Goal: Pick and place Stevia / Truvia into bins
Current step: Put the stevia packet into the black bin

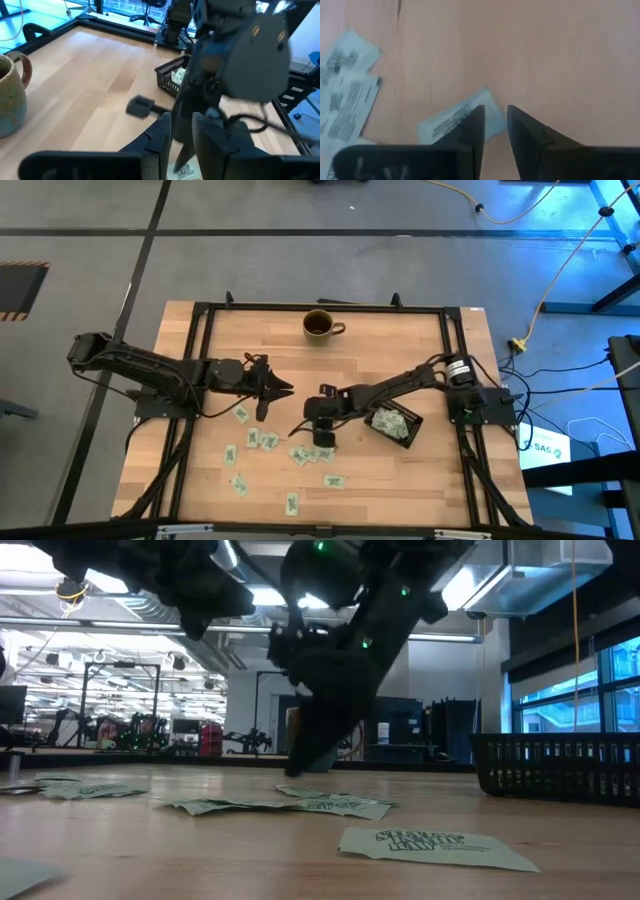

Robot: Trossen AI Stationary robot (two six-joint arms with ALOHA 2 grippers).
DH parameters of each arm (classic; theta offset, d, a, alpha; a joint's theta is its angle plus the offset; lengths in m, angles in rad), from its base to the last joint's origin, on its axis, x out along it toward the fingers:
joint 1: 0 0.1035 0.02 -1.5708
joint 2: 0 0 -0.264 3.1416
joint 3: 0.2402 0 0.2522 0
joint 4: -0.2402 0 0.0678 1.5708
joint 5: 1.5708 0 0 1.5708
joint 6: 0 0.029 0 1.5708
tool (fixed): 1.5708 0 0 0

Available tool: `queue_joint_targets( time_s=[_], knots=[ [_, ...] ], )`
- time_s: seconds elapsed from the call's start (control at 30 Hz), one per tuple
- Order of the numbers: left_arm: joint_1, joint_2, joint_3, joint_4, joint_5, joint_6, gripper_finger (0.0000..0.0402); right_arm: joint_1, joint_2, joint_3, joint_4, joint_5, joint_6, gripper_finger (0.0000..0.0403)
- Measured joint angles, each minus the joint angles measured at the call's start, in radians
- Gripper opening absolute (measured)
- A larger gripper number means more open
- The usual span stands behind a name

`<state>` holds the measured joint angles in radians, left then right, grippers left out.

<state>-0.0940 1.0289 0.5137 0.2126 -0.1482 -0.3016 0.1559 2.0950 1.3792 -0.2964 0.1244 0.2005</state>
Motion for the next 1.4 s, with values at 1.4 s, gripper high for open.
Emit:
queue_joint_targets(
  time_s=[1.4],
  knots=[
    [0.0,0.001,0.0,-0.032,-0.015,0.008,0.0074,0.023,-0.613,-0.247,-0.544,-0.026,0.345,0.0002]
  ],
)
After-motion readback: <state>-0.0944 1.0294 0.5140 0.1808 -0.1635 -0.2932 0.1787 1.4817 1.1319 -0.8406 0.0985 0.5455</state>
